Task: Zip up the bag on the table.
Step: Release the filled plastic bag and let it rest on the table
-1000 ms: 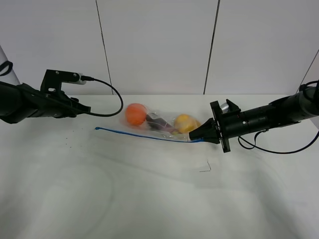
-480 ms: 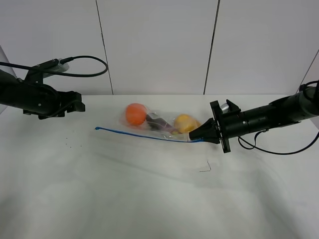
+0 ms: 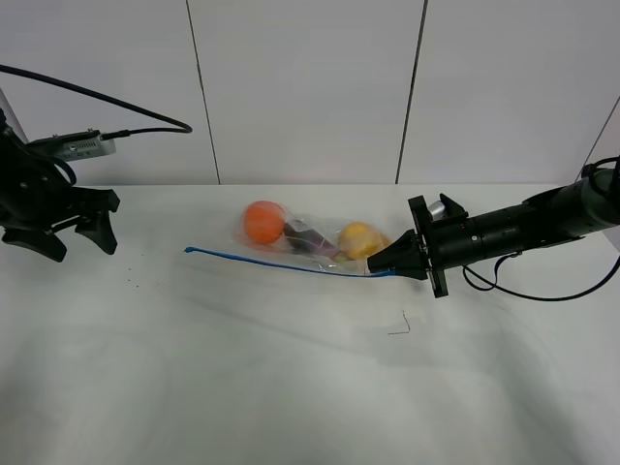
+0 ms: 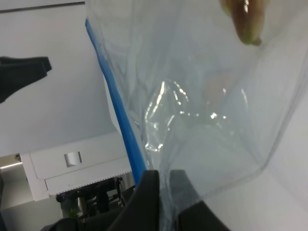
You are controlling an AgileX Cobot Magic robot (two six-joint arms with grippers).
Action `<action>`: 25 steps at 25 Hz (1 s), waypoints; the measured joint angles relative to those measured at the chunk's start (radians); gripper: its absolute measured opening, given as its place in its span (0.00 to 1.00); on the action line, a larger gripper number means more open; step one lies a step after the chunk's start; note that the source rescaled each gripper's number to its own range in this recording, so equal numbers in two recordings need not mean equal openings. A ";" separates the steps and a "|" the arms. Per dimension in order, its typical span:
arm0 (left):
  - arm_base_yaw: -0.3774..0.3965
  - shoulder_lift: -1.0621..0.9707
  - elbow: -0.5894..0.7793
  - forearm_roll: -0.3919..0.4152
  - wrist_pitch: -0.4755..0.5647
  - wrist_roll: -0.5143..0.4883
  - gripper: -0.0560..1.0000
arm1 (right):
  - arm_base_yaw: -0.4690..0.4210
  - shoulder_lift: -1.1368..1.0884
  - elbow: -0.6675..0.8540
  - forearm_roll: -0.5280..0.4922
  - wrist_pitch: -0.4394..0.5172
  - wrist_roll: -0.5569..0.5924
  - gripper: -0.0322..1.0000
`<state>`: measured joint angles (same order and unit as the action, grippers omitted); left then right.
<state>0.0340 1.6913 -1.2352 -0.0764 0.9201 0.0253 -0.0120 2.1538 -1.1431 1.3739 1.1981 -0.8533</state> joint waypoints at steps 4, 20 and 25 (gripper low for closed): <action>0.000 0.000 -0.006 0.014 0.035 -0.005 0.97 | 0.000 0.000 0.000 0.000 0.000 0.000 0.03; 0.000 -0.009 -0.006 0.017 0.239 0.127 0.97 | 0.000 0.000 0.000 0.000 0.000 0.000 0.03; 0.000 -0.073 0.034 0.017 0.239 0.087 0.97 | 0.000 0.000 0.000 -0.001 0.000 0.000 0.03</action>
<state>0.0340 1.6183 -1.2016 -0.0597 1.1594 0.1122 -0.0120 2.1538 -1.1431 1.3729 1.1981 -0.8533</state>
